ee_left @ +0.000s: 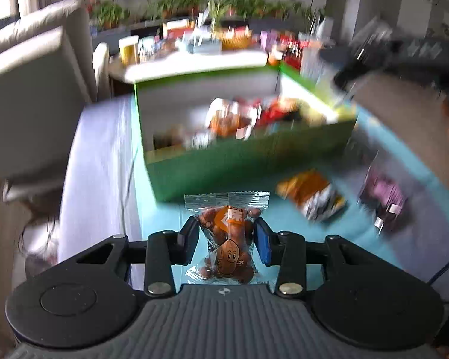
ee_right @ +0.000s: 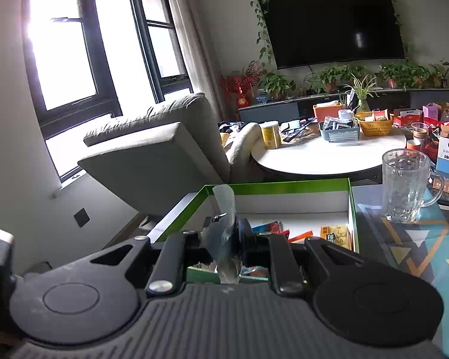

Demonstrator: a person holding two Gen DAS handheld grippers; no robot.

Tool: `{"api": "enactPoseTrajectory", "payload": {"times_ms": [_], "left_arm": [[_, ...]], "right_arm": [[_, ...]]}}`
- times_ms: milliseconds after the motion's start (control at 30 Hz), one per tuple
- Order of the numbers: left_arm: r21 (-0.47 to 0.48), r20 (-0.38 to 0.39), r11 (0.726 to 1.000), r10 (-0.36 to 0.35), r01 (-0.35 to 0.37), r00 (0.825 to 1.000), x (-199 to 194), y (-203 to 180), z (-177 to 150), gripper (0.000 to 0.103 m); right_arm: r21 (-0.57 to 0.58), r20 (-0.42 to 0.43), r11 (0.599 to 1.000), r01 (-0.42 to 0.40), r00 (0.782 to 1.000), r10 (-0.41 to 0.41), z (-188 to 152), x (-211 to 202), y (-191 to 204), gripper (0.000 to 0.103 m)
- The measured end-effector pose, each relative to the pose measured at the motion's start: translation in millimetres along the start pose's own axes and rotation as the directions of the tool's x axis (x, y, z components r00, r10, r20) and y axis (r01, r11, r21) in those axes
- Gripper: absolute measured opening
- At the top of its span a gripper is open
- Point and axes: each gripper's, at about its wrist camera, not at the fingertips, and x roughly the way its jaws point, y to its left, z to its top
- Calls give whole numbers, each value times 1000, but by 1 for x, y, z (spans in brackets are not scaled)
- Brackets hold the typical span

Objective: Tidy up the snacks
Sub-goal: 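Carry both packets into the green box and open both tools to release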

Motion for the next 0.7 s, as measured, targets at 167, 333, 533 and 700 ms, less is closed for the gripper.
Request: {"api": "enactPoseTrajectory", "payload": {"times_ms": [167,333,533,700], "left_arm": [[19,103,1000,16,-18,995,-7,-2,36,37],[2,164,1000,21,-22,986,3,1,67,37],[-24,195,999,28,-24,980,27,11,101,38],[-46,175,999,27,-19,984,53,19,114,38]], "right_arm": [[-6,24,1000,11,1000,-11,12,7,-3,16],[-3,30,999,40,999,-40,18,18,-8,16],[34,12,998,59,998,-60,18,32,-22,16],[43,-24,995,86,996,-85,18,49,-34,16]]}}
